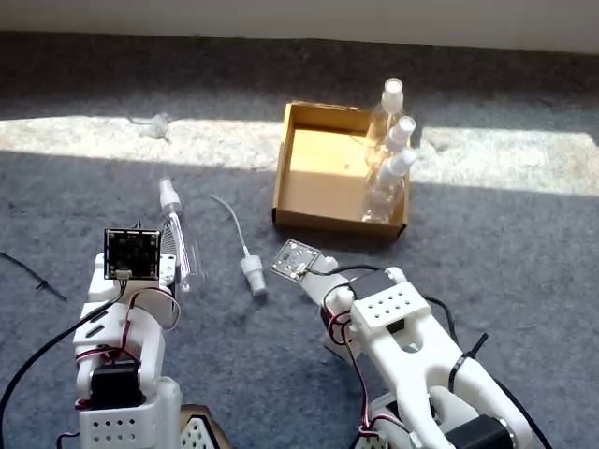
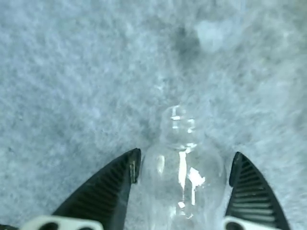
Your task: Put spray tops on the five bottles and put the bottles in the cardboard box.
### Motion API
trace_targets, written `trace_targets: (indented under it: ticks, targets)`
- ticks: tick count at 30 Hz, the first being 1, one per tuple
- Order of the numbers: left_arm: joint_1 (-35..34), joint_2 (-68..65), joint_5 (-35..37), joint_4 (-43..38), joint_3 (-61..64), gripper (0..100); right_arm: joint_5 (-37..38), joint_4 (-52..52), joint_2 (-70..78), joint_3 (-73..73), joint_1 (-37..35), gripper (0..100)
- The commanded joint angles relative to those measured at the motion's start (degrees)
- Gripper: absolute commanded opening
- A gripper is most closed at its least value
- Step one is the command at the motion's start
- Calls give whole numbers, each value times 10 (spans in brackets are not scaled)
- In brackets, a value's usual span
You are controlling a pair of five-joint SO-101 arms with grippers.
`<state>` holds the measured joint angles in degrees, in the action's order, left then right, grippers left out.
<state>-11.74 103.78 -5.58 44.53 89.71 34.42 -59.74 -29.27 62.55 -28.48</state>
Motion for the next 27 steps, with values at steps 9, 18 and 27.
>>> trace_targets:
  ticks: [9,18,27]
  targets:
    - [9,0,-4,-12,-7,133,-75,96,-5,-21,-7,25]
    - [38,-1,-21,8,-29,133,-87,201,-134,87,-5,5]
    - [58,-41,-44,74,-78,133,-84,199,-489,261,-6,5]
